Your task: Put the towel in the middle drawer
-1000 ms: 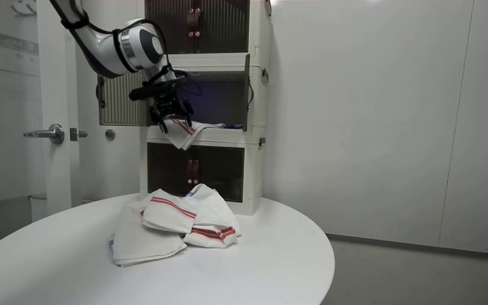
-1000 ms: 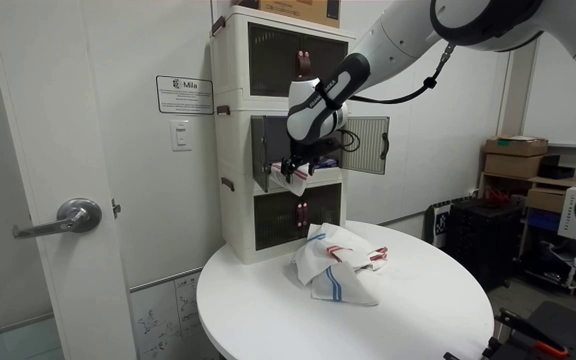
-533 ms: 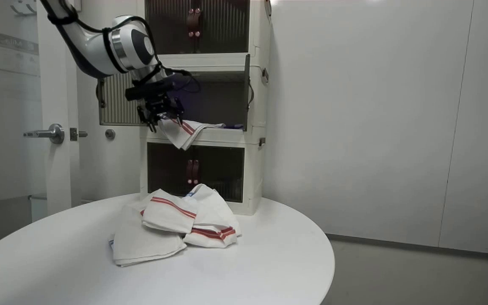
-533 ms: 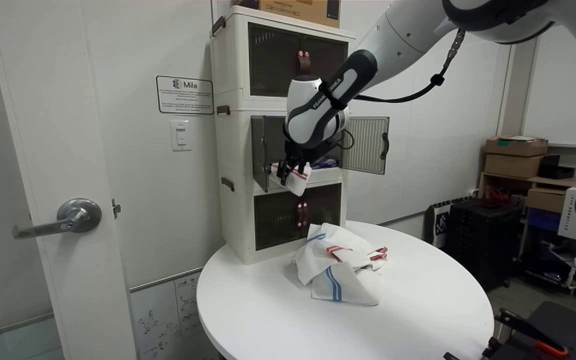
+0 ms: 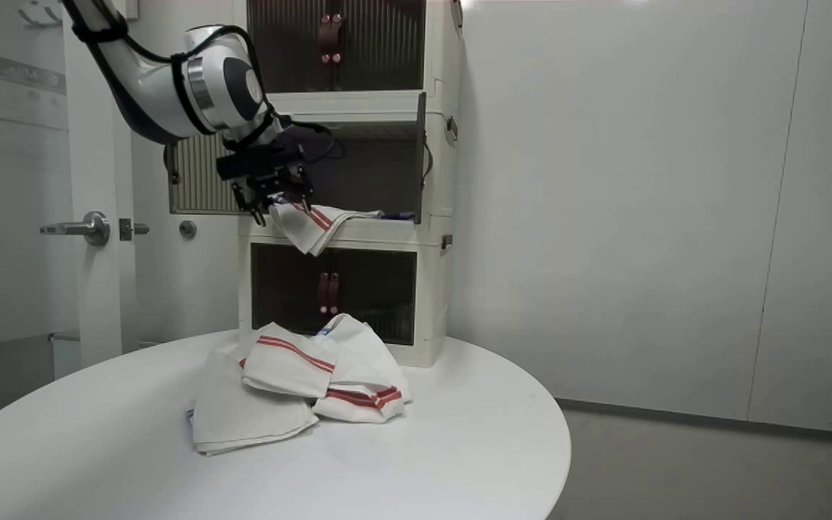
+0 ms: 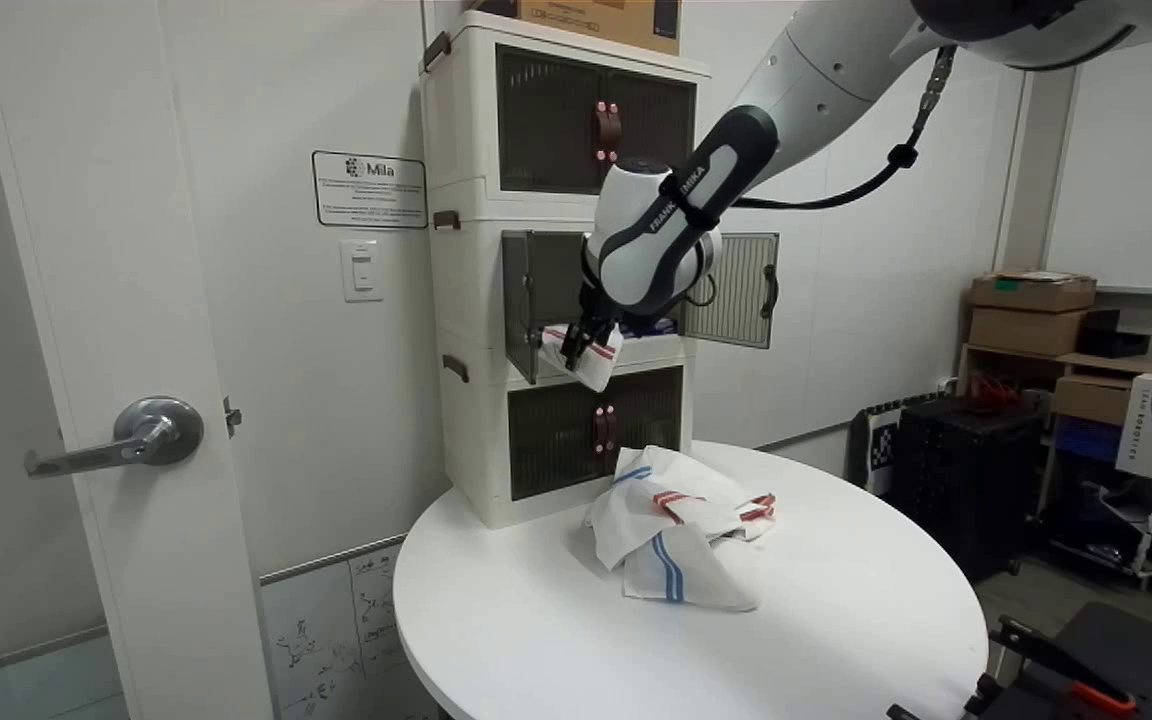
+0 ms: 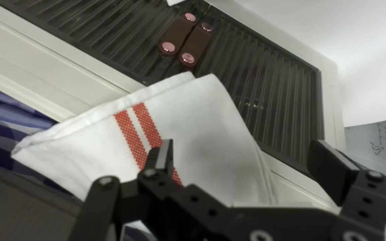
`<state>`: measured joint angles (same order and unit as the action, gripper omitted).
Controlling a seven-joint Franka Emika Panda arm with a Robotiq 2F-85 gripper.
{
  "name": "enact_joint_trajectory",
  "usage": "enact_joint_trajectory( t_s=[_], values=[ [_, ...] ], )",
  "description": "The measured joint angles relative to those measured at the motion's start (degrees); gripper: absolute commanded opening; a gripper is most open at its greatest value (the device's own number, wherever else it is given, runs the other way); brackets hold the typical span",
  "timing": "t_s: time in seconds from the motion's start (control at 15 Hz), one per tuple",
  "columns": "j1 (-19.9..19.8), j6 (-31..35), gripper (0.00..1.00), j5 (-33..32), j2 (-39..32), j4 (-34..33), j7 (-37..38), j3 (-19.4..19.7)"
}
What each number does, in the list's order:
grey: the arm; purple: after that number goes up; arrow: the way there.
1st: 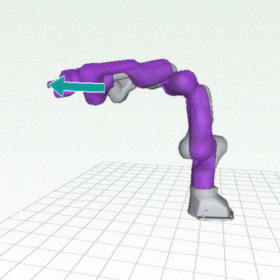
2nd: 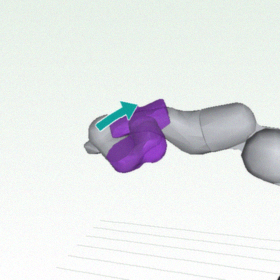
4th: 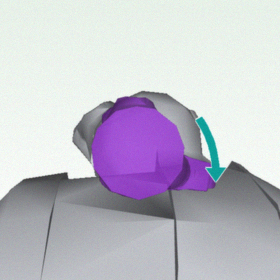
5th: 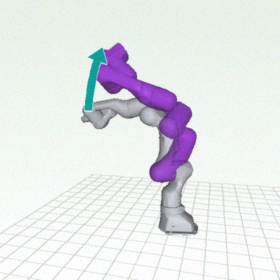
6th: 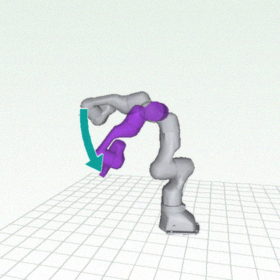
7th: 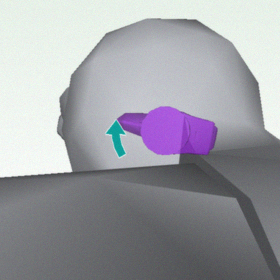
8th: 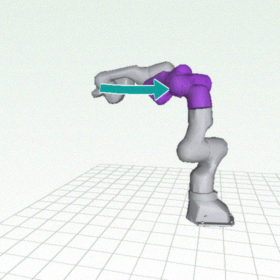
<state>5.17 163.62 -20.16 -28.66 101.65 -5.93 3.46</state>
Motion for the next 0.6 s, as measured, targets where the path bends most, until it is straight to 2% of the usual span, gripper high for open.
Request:
enact_joint_trajectory(
  t_s=[0.2,0.53,0.6],
  values=[
    [2.75,6.13,1.00,-2.31,-0.66,1.46,5.40,4.87],
    [7.73,11.27,1.00,-2.69,-2.77,1.72,12.17,11.01],
    [8.78,12.06,0.75,-2.69,-3.16,1.72,13.26,12.14]
  ],
)
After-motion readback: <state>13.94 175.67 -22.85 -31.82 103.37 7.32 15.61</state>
